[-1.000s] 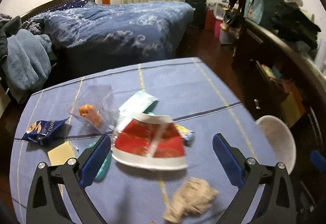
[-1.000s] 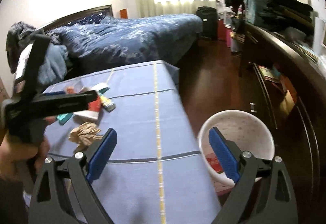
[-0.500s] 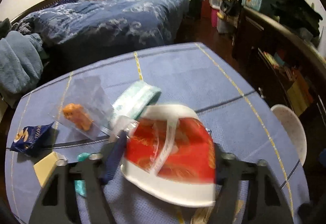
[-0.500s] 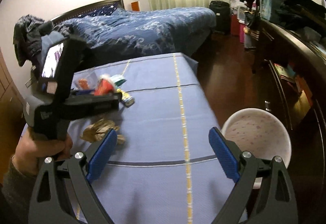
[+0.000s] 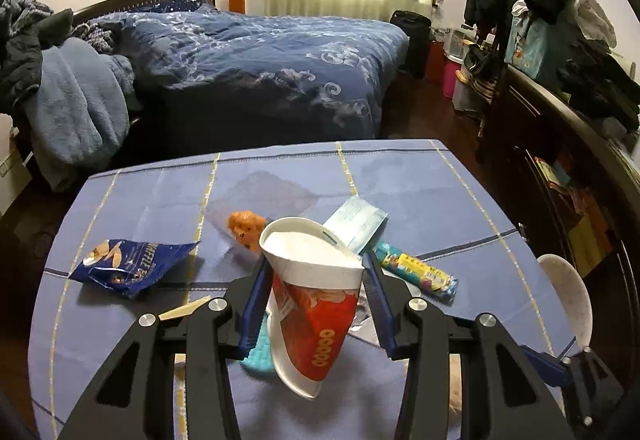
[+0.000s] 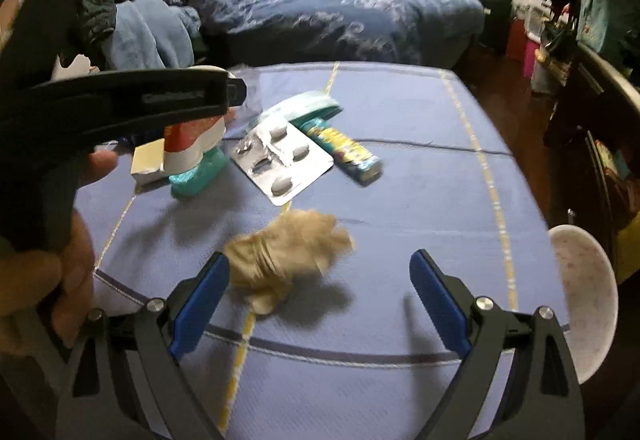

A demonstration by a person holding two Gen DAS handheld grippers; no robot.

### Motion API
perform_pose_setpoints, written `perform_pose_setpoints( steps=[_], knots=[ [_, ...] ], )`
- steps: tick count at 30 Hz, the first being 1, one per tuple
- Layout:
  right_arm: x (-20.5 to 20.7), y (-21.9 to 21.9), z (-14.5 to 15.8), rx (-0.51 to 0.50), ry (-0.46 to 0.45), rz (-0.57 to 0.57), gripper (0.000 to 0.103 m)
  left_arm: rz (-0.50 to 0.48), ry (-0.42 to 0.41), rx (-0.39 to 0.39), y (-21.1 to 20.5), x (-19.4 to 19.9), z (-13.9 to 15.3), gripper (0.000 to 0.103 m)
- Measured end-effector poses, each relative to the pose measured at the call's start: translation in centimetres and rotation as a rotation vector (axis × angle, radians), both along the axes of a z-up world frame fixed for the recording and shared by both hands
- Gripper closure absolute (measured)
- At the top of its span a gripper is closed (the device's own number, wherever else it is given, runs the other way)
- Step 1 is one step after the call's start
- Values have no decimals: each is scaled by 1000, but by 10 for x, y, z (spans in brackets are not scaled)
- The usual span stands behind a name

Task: Collect trash
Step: 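Grasp the crumpled tan paper with the right tool while the left tool holds the cup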

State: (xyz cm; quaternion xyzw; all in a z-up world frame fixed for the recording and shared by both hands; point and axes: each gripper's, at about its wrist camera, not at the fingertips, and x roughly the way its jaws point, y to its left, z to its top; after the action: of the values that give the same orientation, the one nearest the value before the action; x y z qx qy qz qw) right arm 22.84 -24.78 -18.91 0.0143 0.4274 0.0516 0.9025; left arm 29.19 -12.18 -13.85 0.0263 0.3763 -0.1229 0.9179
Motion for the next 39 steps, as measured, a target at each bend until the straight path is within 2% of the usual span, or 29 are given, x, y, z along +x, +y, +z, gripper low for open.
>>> perform_pose_setpoints(
  steps=[1,2,3,4,6,8,12,14,19,28,31,32,33,34,35,36,39],
  knots=[
    [2,1,-3,-5,11,1,20,-4,6,-5,2,1,-2,61],
    [4,4,-6,-11,22,1,37,-14,10,-15,3,1,-4,62],
    [5,6,-10,-16,42,7,45,-22,13,-18,3,-1,-5,62],
    [5,8,-10,-33,30,10,50,-25,2,-12,2,-3,-6,62],
    [4,11,-10,-60,19,18,77,-30,-10,6,0,-6,-7,62],
    [3,10,-9,-49,22,21,88,-27,-15,8,0,-8,-7,62],
    [-5,0,0,-46,-25,7,93,-10,-13,-57,15,-11,-3,63],
    [-11,-4,3,-33,-37,2,93,-10,-22,-118,29,-11,1,63],
    [-22,-19,13,10,-62,-15,93,-31,-51,-203,45,-23,17,63],
    [-52,-39,25,105,-90,-23,93,-9,-136,-131,36,-52,39,62],
    [-57,-38,26,98,-96,-22,90,-3,-137,-121,32,-58,42,62],
    [-55,-36,25,88,-93,-17,80,-5,-134,-124,32,-59,42,62],
    [-52,-34,24,83,-89,-11,62,-6,-129,-126,31,-59,42,62],
    [-49,-34,23,89,-99,-6,52,-6,-124,-126,30,-59,41,62],
    [-44,-33,22,87,-117,-7,37,-8,-122,-127,30,-60,40,62],
    [-39,-31,20,62,-114,-16,33,-10,-120,-125,29,-60,39,62],
    [-22,-26,14,10,-101,-27,33,-16,-121,-114,26,-61,37,62]
  ],
)
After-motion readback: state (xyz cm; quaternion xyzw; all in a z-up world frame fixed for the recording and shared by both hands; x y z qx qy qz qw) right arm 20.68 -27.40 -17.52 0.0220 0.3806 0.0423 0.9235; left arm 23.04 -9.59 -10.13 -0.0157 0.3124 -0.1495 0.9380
